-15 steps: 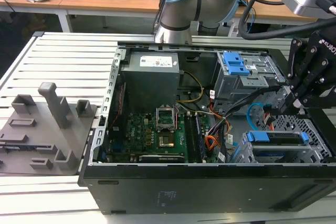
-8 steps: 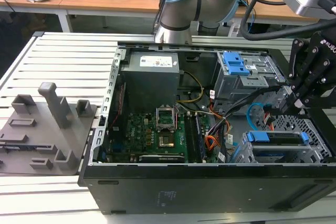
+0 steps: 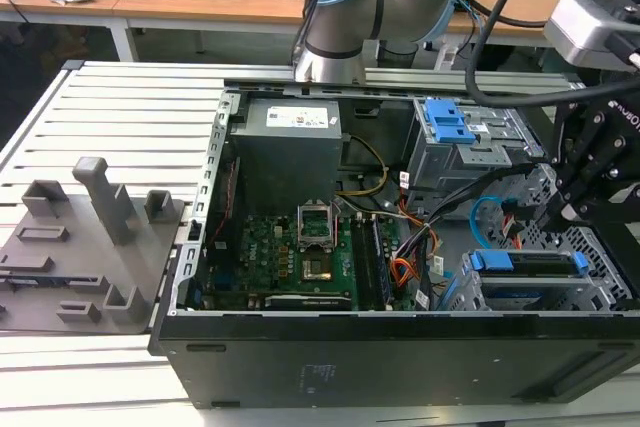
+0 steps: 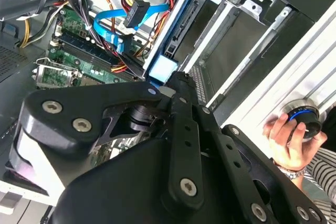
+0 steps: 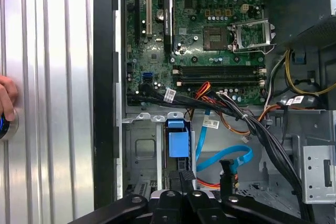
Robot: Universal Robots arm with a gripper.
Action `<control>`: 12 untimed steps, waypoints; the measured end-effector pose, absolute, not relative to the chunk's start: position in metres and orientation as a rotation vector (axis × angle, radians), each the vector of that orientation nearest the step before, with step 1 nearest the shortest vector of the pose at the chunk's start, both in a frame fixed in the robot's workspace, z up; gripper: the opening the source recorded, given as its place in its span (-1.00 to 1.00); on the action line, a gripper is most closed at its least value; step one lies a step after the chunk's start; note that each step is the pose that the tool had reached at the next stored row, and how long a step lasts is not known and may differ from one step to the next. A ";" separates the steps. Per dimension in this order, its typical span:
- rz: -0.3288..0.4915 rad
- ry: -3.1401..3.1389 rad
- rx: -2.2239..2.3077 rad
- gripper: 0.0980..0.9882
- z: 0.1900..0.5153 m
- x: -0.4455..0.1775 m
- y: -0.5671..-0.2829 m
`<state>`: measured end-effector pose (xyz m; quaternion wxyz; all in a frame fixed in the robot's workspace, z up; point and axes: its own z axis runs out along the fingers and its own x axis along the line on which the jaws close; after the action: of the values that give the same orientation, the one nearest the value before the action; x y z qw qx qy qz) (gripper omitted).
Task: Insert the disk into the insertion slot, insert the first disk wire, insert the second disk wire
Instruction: 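Insert the disk into the insertion slot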
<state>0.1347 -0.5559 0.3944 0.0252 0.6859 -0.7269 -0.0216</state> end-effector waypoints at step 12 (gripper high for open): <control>-0.066 -2.233 2.136 -0.98 0.385 0.135 -0.556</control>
<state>0.1347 -0.5559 0.3846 0.0253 0.6909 -0.7222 -0.0214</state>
